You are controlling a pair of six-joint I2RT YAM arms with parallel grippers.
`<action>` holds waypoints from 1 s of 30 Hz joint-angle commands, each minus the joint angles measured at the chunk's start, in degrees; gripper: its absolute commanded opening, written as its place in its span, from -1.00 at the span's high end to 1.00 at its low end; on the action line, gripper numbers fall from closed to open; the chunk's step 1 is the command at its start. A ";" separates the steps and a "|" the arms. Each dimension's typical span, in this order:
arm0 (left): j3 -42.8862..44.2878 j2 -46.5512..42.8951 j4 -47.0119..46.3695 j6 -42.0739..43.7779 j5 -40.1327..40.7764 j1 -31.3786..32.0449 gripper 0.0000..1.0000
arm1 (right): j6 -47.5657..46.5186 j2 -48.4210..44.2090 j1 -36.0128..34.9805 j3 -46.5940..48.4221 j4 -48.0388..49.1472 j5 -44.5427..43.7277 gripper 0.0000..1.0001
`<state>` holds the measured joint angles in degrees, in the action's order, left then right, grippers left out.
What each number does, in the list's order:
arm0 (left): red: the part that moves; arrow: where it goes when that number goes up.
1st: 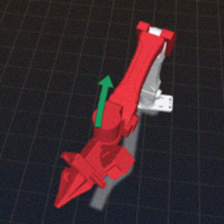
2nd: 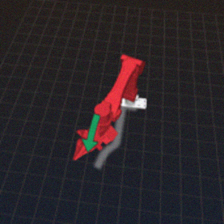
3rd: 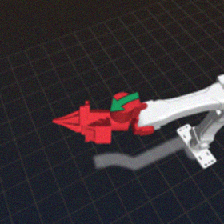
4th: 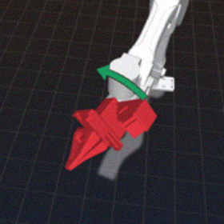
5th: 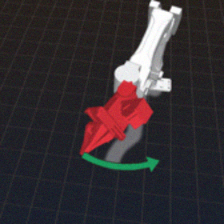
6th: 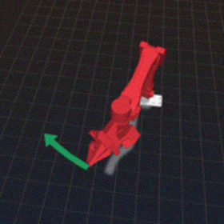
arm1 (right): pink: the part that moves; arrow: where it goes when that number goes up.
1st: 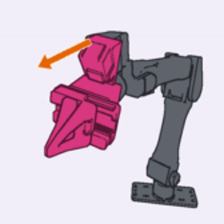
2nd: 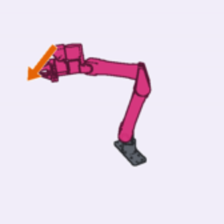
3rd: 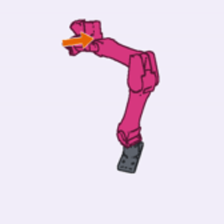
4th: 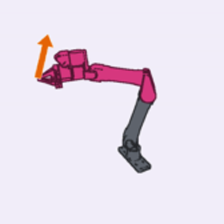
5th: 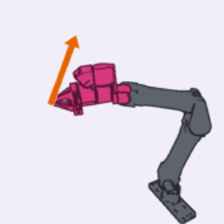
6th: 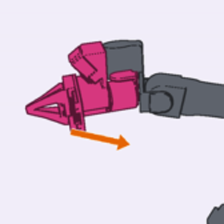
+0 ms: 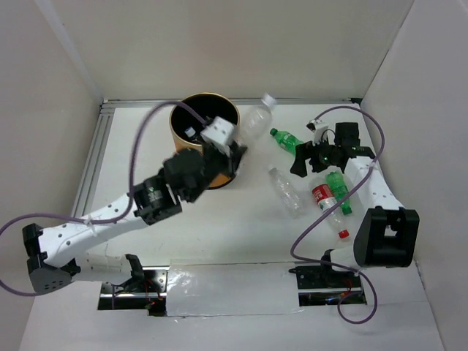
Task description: Put the plastic bottles in the bin
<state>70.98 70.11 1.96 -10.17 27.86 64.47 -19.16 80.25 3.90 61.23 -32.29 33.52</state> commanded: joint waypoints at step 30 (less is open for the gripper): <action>-3.01 -5.48 -0.20 1.40 -3.34 -19.22 -0.69 | 2.29 13.99 -16.13 -6.57 10.16 -10.76 -0.04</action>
<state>74.96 71.75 2.20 -9.08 27.49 40.97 -17.28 95.24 -12.73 54.04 -23.03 24.38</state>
